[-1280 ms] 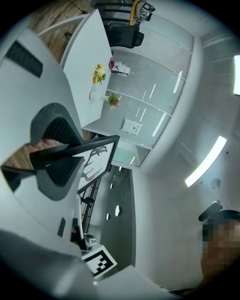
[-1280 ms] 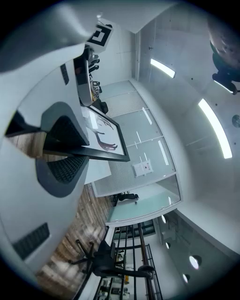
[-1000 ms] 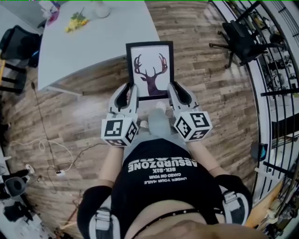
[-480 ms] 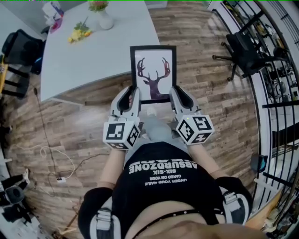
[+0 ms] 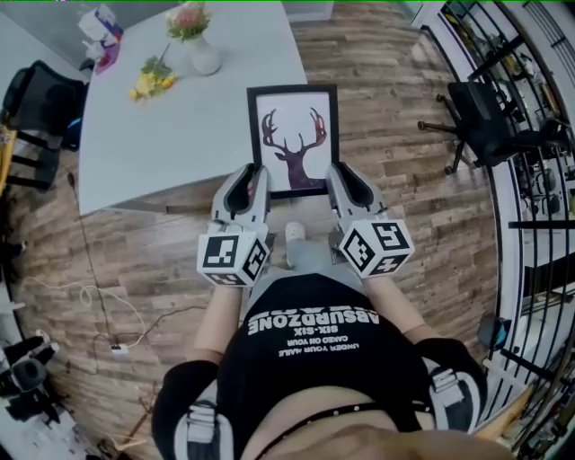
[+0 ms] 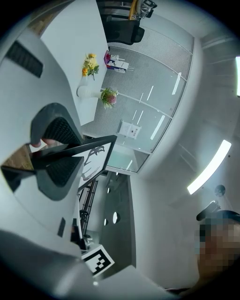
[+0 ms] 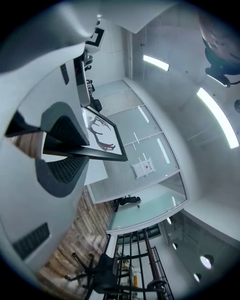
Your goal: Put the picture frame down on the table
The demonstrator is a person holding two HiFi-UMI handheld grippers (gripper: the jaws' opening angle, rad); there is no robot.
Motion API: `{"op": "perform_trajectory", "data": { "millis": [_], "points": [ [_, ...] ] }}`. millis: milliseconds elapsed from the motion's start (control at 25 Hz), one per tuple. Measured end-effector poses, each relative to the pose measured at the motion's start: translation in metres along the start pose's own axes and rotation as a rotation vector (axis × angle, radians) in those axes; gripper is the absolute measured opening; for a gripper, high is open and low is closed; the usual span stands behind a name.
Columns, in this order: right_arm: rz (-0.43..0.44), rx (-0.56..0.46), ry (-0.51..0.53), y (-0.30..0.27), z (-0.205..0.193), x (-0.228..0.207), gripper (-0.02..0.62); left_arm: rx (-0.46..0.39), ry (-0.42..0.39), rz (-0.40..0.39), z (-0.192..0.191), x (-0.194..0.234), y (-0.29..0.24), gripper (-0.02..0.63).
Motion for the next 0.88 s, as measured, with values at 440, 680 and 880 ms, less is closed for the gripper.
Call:
{"op": "perform_trajectory", "data": {
  "millis": [440,680,880],
  "points": [
    [0.055,0.033,0.040,-0.093,0.027,-0.014,0.083,0.007,0.046,0.068,0.019,0.052,-0.060,0.097],
    [0.079,0.035,0.052,-0.095,0.021,-0.020,0.084,-0.001,0.051,0.087,0.012,0.050,-0.061,0.097],
    [0.069,0.035,0.053,-0.100,0.019,-0.019,0.083,0.000,0.052,0.073,0.012,0.056,-0.065,0.097]
  ]
}}
Point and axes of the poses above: the fingertips, and each gripper's own axes: y backward along the fingers, x to its left, z out of its top, the point moved 9 cm from there along y, backward along the fingers, and after that the axes turned 7 degrees about y, right-handed, at the moved point
